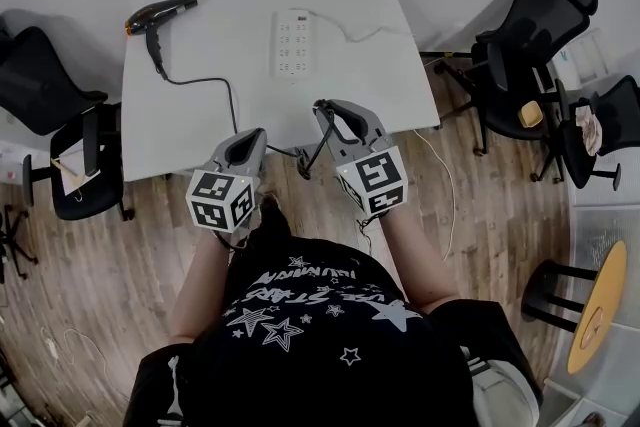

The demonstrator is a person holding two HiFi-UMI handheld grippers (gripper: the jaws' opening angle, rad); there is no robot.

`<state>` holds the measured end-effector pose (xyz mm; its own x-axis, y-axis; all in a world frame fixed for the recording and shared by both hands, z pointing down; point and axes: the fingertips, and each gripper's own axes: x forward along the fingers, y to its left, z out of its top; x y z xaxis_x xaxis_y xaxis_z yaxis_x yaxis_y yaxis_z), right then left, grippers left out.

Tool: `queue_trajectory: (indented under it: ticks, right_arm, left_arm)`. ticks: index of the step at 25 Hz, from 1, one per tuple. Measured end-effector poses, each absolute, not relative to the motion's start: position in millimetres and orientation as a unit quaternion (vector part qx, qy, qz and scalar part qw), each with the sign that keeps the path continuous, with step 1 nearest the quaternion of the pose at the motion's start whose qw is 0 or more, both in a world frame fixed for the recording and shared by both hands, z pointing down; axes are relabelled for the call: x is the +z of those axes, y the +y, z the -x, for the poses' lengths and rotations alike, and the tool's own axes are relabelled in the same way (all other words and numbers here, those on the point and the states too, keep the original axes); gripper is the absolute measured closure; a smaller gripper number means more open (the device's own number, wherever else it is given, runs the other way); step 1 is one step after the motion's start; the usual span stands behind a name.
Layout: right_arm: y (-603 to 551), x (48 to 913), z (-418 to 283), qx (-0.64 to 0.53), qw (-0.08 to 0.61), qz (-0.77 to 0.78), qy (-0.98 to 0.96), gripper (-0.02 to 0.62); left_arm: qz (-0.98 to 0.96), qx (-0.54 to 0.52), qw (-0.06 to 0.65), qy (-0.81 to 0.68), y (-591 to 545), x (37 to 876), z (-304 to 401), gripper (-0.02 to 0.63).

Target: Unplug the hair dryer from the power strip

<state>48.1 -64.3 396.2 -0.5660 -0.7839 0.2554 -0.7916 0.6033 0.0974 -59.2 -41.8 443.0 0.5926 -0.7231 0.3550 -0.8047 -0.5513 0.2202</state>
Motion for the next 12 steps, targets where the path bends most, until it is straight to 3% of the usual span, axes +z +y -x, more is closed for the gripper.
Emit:
queue_trajectory:
  ticks: [12]
  right_arm:
    - [-3, 399, -76, 0.016, 0.138, -0.459, -0.878, 0.525]
  left_arm:
    - [-0.865, 0.107, 0.178, -0.456, 21, 440, 46, 0.6]
